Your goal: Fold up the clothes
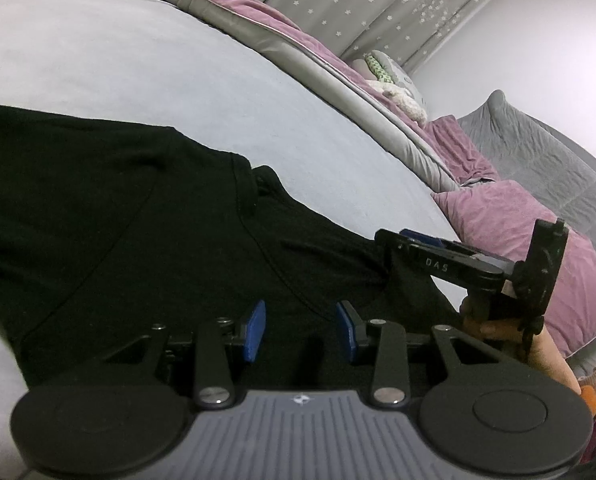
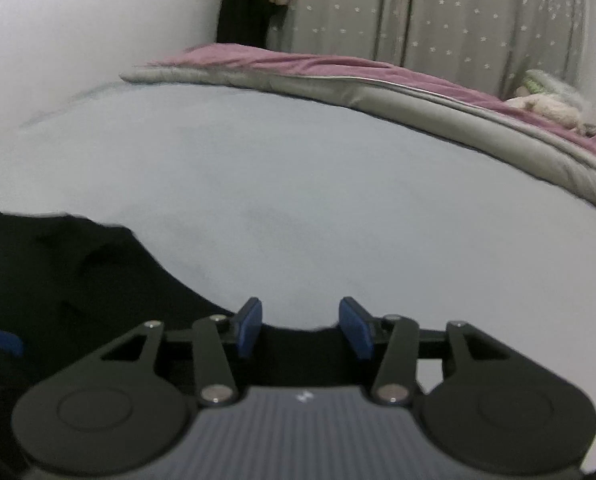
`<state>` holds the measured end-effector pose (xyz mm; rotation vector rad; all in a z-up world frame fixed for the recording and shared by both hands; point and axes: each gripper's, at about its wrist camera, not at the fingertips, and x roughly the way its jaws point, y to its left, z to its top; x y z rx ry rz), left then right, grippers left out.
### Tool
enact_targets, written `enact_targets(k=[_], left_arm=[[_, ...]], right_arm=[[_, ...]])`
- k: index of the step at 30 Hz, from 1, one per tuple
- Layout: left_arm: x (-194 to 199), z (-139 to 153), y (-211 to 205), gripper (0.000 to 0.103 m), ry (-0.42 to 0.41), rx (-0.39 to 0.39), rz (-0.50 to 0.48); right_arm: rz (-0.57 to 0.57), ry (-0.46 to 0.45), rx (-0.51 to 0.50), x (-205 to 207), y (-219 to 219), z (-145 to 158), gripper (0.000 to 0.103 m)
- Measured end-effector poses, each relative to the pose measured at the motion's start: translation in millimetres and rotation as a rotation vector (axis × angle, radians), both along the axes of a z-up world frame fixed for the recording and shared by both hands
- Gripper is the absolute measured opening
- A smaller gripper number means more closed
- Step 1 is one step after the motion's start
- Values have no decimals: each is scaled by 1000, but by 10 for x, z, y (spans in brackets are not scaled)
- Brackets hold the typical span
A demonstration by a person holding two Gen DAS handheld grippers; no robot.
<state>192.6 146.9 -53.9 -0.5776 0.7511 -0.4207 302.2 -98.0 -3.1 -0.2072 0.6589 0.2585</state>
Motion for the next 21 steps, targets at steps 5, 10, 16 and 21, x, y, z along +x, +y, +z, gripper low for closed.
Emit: enact_targets(k=[5, 10, 16, 21], left_arm=[[4, 3, -4, 37, -2, 8, -3], [9, 1, 9, 37, -2, 5, -2], [35, 65, 9, 37, -1, 32, 8], [208, 292, -59, 37, -26, 249, -8]], right_arm=[[-50, 37, -8, 51, -87, -150, 40], [-69, -15, -72, -3, -18, -191, 6], [-131, -23, -93, 7, -2, -272, 10], [-163, -30, 53, -1, -262, -259, 41]])
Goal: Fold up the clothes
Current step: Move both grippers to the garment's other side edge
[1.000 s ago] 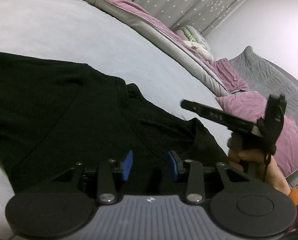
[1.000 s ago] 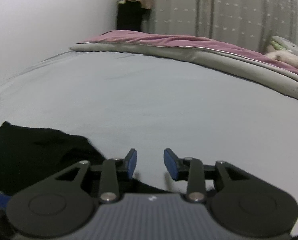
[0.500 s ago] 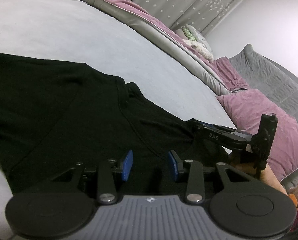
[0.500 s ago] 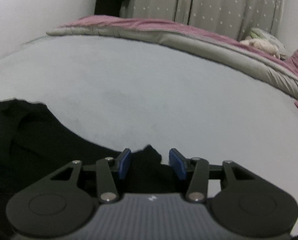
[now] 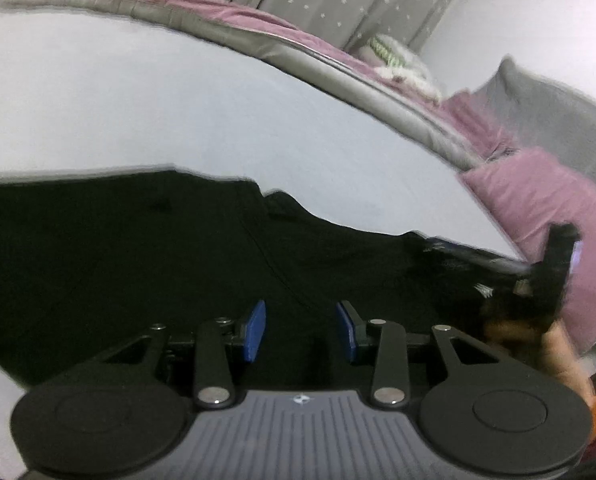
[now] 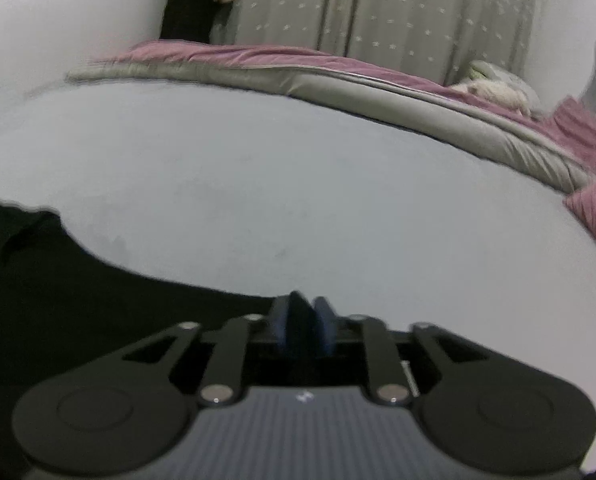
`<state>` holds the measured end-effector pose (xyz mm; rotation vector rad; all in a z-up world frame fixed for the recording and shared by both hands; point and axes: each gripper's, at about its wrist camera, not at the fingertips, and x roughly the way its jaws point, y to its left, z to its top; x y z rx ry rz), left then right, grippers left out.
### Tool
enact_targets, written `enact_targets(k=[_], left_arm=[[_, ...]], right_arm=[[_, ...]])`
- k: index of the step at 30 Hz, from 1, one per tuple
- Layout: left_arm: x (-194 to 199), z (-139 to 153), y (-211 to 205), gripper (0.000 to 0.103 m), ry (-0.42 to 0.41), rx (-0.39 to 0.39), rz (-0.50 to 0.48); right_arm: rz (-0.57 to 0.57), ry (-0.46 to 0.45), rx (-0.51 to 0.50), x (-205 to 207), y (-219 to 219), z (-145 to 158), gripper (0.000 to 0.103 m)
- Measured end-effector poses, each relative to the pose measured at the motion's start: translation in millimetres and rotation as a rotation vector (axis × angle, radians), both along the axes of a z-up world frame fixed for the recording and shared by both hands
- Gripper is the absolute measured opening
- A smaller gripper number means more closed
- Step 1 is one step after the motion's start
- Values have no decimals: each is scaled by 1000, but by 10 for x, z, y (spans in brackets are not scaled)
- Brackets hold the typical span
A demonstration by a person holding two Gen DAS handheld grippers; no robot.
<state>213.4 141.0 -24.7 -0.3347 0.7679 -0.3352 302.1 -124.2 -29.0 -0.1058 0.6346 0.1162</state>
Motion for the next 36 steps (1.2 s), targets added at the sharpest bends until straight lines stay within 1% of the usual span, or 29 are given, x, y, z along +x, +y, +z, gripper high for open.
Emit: enact_targets(k=[1, 3, 5, 8, 9, 11, 13, 15, 19, 24, 25, 26, 27, 29, 30, 32, 33, 34, 36], left_arm=[[43, 48, -4, 37, -6, 47, -3], [178, 147, 53, 37, -34, 140, 3], [347, 227, 139, 37, -71, 223, 6], [610, 266, 273, 37, -117, 318, 12], [697, 260, 310, 37, -122, 336, 15], [845, 229, 376, 37, -113, 330, 2], [957, 169, 422, 37, -97, 286, -28], [1016, 114, 410, 37, -87, 274, -57], [1023, 24, 330, 37, -80, 312, -121], [981, -35, 264, 36, -86, 360, -126], [971, -35, 254, 34, -88, 360, -122], [957, -40, 242, 28, -90, 360, -121], [957, -41, 233, 24, -91, 357, -125], [946, -46, 196, 7, -92, 352, -130], [926, -42, 185, 3, -101, 352, -114], [886, -33, 164, 2, -118, 352, -80], [863, -28, 157, 2, -129, 350, -59], [826, -18, 173, 2, -155, 342, -19], [759, 9, 225, 2, -204, 315, 67]], right_arm=[[4, -8, 49, -9, -79, 15, 49], [17, -29, 142, -55, -221, 59, 49], [40, -53, 198, -108, -323, 130, 49], [72, -72, 231, -153, -448, 217, 49], [77, -78, 240, -160, -481, 242, 49], [83, -86, 245, -154, -531, 278, 46], [86, -81, 237, -155, -552, 271, 45], [87, -66, 221, -158, -547, 243, 42], [87, -30, 182, -114, -527, 172, 41], [111, 3, 160, -106, -449, 101, 41], [117, 8, 154, -111, -427, 85, 41], [118, 13, 139, -108, -398, 63, 41], [118, 19, 123, -104, -367, 40, 42], [121, 16, 94, -112, -303, 18, 42], [123, 14, 79, -116, -271, 9, 40], [135, 12, 84, -127, -249, 7, 27], [143, 12, 95, -131, -247, 11, 12], [144, 11, 98, -135, -233, 20, 8], [109, -15, 49, -154, -173, 46, 7]])
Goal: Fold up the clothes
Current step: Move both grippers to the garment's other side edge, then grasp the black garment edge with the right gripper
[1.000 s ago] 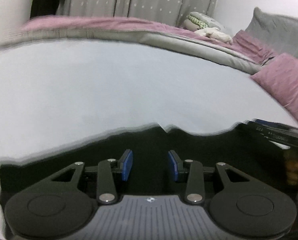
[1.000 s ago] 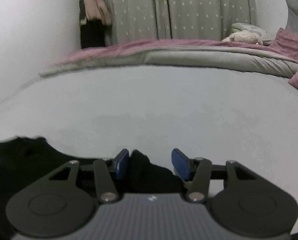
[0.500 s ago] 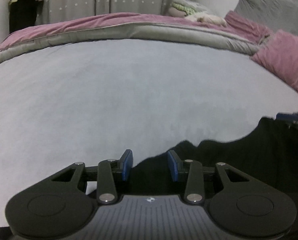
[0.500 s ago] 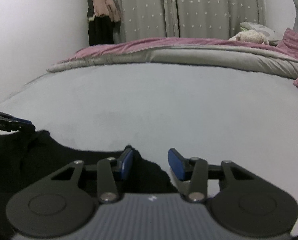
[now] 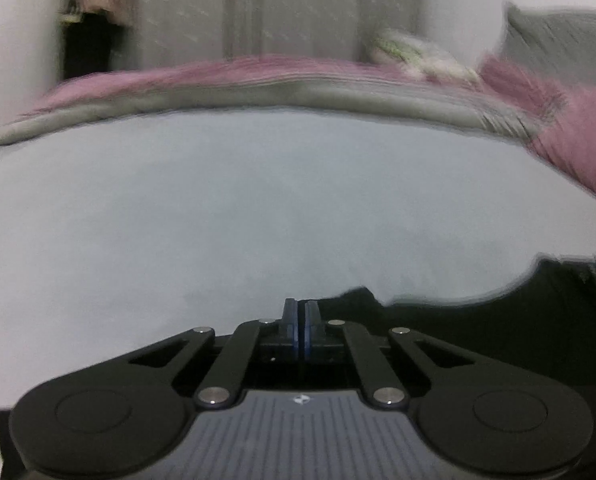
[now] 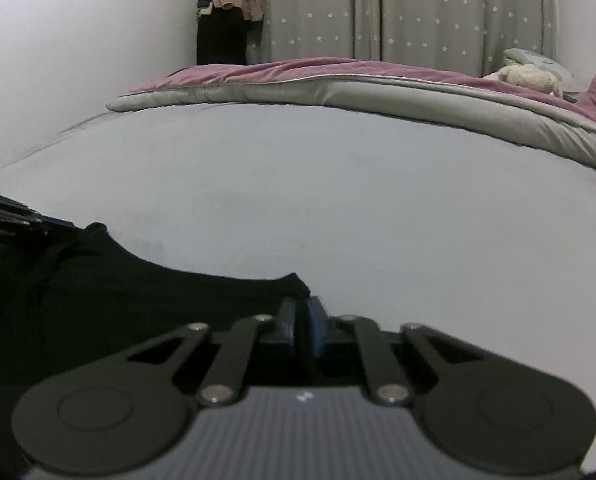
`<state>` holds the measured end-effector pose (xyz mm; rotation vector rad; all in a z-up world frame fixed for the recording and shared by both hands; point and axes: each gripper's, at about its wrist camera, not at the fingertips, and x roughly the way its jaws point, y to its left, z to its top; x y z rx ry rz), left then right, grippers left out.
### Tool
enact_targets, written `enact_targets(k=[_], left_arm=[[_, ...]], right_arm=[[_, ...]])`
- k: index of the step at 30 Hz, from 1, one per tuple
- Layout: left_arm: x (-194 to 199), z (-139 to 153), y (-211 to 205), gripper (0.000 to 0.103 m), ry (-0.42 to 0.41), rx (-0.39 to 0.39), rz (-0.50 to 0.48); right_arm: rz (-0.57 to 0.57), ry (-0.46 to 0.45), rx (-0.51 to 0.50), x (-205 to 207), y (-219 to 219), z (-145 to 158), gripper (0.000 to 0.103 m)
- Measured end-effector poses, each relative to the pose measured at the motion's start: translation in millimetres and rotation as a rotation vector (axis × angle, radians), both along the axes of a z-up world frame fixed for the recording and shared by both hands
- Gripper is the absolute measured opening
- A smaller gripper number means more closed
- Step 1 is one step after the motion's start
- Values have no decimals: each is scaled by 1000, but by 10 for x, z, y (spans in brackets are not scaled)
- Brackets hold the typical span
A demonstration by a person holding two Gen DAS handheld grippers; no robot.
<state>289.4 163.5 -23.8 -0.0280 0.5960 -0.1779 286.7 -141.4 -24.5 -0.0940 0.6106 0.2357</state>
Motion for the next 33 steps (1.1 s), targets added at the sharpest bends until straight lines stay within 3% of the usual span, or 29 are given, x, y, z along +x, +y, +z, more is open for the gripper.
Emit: enact_targets(k=[4, 7, 10, 15, 17, 20, 23, 30, 33], left_arm=[[-77, -48, 21, 2, -53, -9, 59], [-28, -122, 8, 2, -24, 11, 81], [35, -196, -10, 3, 21, 28, 87], [17, -202, -52, 5, 26, 79, 77], [53, -169, -45, 16, 27, 85, 79], [-28, -78, -58, 33, 32, 96, 98], [-126, 57, -107, 37, 35, 113, 104], [-351, 422, -362, 50, 35, 72, 56], [-448, 500, -571, 62, 39, 57, 14]], right_arm=[[-52, -58, -72, -38, 97, 33, 7], [-64, -81, -95, -43, 148, 27, 7], [-70, -71, -108, -22, 182, -16, 7], [-67, -31, -119, 40, 213, -81, 12], [-74, -30, -108, 38, 195, -75, 13], [-79, -40, -67, 10, 122, -25, 30], [-88, -50, -15, -15, 32, 91, 47], [-126, -30, 112, -200, -286, 397, 56], [-145, -17, 135, -359, -506, 515, 58]])
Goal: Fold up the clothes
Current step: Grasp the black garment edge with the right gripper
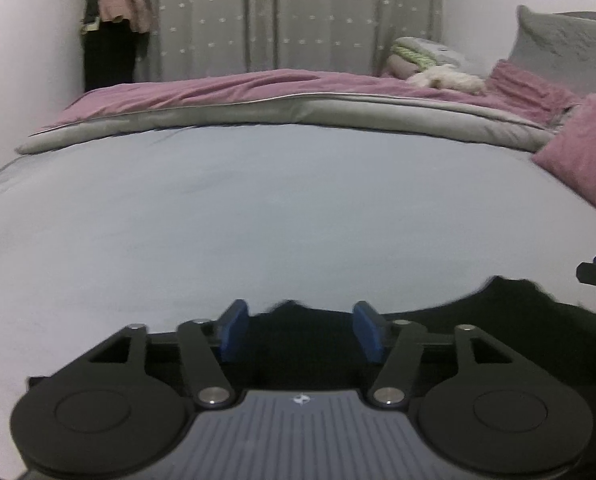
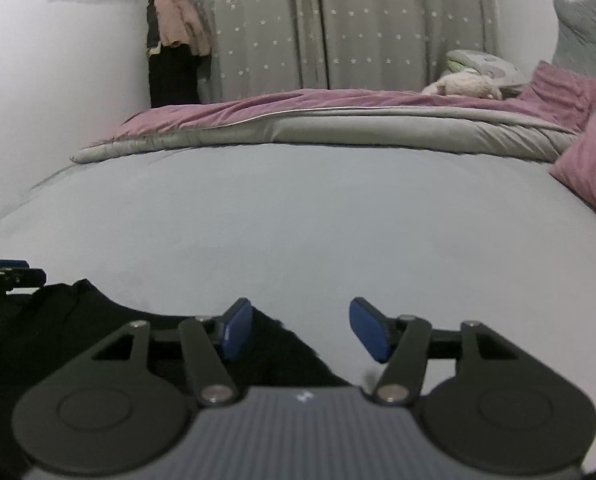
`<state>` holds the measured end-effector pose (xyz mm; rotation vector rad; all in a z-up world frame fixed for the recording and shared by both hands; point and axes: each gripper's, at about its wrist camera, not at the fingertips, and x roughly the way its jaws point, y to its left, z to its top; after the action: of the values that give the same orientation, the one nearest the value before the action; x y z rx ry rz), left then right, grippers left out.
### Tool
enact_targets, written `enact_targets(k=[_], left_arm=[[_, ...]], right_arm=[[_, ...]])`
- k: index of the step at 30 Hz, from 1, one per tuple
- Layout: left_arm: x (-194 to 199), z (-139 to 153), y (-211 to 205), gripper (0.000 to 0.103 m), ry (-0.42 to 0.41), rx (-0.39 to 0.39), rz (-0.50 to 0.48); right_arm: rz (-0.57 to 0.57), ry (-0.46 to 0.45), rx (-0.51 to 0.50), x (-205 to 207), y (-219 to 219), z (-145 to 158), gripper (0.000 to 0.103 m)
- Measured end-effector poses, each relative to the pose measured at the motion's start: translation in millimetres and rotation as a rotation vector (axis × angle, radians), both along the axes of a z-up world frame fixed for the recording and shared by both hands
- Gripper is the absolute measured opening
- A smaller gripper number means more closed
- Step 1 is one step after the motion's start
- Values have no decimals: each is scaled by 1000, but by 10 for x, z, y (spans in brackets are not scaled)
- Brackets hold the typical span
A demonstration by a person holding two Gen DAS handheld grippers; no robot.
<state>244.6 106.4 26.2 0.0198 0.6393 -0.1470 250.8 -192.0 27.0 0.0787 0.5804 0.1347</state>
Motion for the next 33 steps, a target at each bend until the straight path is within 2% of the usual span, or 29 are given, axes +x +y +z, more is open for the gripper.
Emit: enact_targets(k=[8, 14, 17, 21, 25, 30, 33], left_arm=[[-137, 66, -632, 65, 32, -31, -114], [-180, 14, -1077, 65, 68, -72, -182], [-199, -23, -1262, 65, 94, -96, -219], [-312, -29, -1510, 64, 80, -118, -283], [-509, -44, -1803, 64, 47, -149, -383], [-714, -81, -2117, 52, 16, -142, -543], [-810, -135, -2297, 44, 13, -90, -644]], right_arm=[[-91, 48, 61, -433, -722, 84, 61], [-143, 63, 135, -723, -1107, -44, 62], [-165, 66, 205, -833, -1293, -147, 62], [-147, 77, 317, -887, -1507, -269, 59], [-151, 71, 315, -924, -1620, -224, 57], [-125, 55, 339, -980, -1692, -198, 55], [-132, 57, 365, -990, -1723, -208, 51]])
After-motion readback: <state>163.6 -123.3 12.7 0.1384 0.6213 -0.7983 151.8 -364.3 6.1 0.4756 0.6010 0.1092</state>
